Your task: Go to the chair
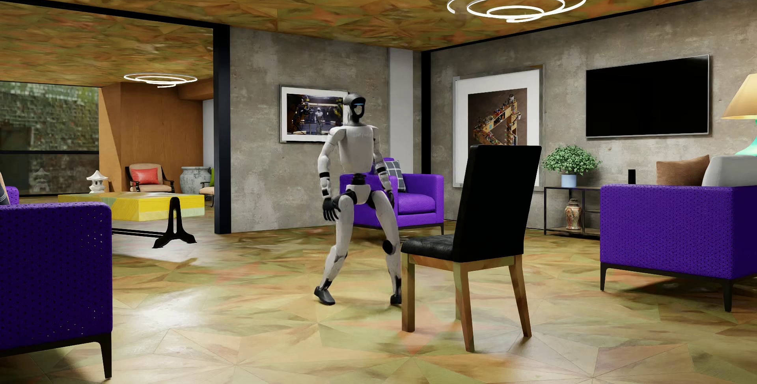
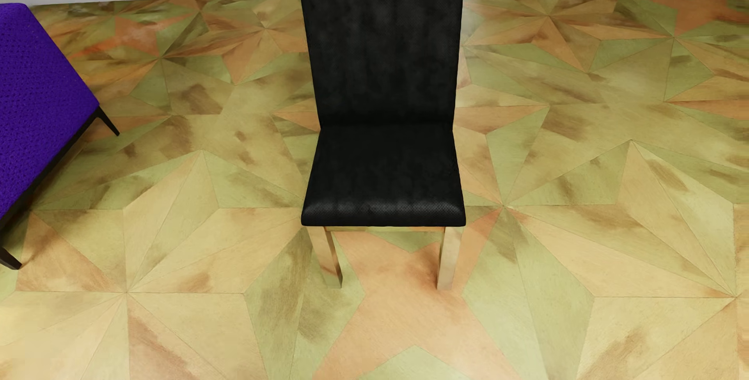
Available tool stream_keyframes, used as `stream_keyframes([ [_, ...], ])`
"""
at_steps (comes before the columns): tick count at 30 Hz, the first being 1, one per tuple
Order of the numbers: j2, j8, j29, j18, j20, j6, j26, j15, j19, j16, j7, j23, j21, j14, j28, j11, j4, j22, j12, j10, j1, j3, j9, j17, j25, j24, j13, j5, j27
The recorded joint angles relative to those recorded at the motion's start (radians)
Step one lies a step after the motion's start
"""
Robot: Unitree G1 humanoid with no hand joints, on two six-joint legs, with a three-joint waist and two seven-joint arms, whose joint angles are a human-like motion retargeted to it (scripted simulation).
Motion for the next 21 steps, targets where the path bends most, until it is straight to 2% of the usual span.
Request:
stream_keyframes([
  [2,0.034,0.0,0.0,0.0,-0.029,-0.011,0.0,-0.017,0.0,-0.014,0.0,0.013,-0.064,0.239,0.0,0.035,0.009,-0.005,0.016,0.041,-0.03,-0.003,-0.001,-0.004,0.0,0.0,-0.001,-0.008,0.0],
  [3,0.038,0.0,0.0,0.0,-0.049,-0.023,0.0,0.018,0.0,-0.019,0.0,0.018,-0.099,0.346,0.0,0.06,0.009,0.004,0.018,0.088,-0.047,-0.007,-0.001,-0.001,0.0,0.0,-0.005,-0.022,0.0],
  [4,0.032,0.0,0.0,0.0,-0.073,-0.042,0.0,0.097,0.0,-0.021,0.0,0.021,-0.132,0.395,0.0,0.101,0.003,0.024,0.015,0.138,-0.055,-0.017,0.004,0.008,0.0,0.0,-0.009,-0.045,0.0],
  [5,0.024,0.0,0.0,0.0,-0.099,-0.065,0.0,0.215,0.0,-0.021,0.0,0.024,-0.166,0.4,0.0,0.152,-0.008,0.055,0.007,0.186,-0.049,-0.03,0.015,0.022,0.0,0.0,-0.013,-0.073,0.0],
  [7,-0.152,0.0,0.0,0.0,-0.127,-0.103,0.0,0.531,0.0,0.0,0.0,-0.007,-0.155,0.335,0.0,0.398,-0.034,0.083,-0.016,0.181,-0.004,-0.048,0.007,0.035,0.0,0.0,-0.024,-0.142,0.0],
  [8,-0.26,0.0,0.0,0.0,-0.129,-0.119,0.0,0.617,0.0,0.018,0.0,-0.039,-0.138,0.303,0.0,0.532,-0.045,0.08,-0.028,0.17,0.016,-0.058,0.003,0.037,0.0,0.0,-0.033,-0.171,0.0],
  [9,-0.371,0.0,0.0,0.0,-0.125,-0.136,0.0,0.635,0.0,0.04,0.0,-0.082,-0.118,0.272,0.0,0.67,-0.055,0.067,-0.041,0.162,0.033,-0.07,0.003,0.036,0.0,0.0,-0.043,-0.194,0.0],
  [12,-0.546,0.0,0.0,0.0,-0.066,-0.119,0.0,0.444,0.0,0.101,0.0,-0.177,-0.121,0.221,0.0,0.767,-0.053,0.067,-0.117,0.137,0.077,-0.143,0.022,0.05,0.0,0.0,-0.064,-0.172,0.0],
  [14,-0.588,0.0,0.0,0.0,-0.003,-0.092,0.0,0.443,0.0,0.128,0.0,-0.2,-0.132,0.178,0.0,0.605,-0.045,0.077,-0.173,0.109,0.103,-0.19,0.019,0.054,0.0,0.0,-0.065,-0.144,0.0],
  [17,-0.516,0.0,0.0,0.0,0.078,-0.069,0.0,0.466,0.0,0.163,0.0,-0.188,-0.109,0.116,0.0,0.163,-0.043,0.031,-0.239,0.071,0.138,-0.232,-0.004,0.049,0.0,0.0,-0.052,-0.095,0.0],
  [19,-0.452,0.0,0.0,0.0,0.094,-0.089,0.0,0.457,0.0,0.187,0.0,-0.126,-0.078,0.031,0.0,-0.013,-0.056,-0.026,-0.28,0.047,0.182,-0.222,-0.028,0.059,0.0,0.0,-0.039,-0.088,0.0],
  [21,-0.43,0.0,0.0,0.0,0.091,-0.132,0.0,0.496,0.0,0.204,0.0,-0.039,-0.012,-0.077,0.0,-0.057,-0.062,-0.086,-0.317,0.075,0.271,-0.159,-0.06,0.074,0.0,0.0,-0.036,-0.095,0.0],
])
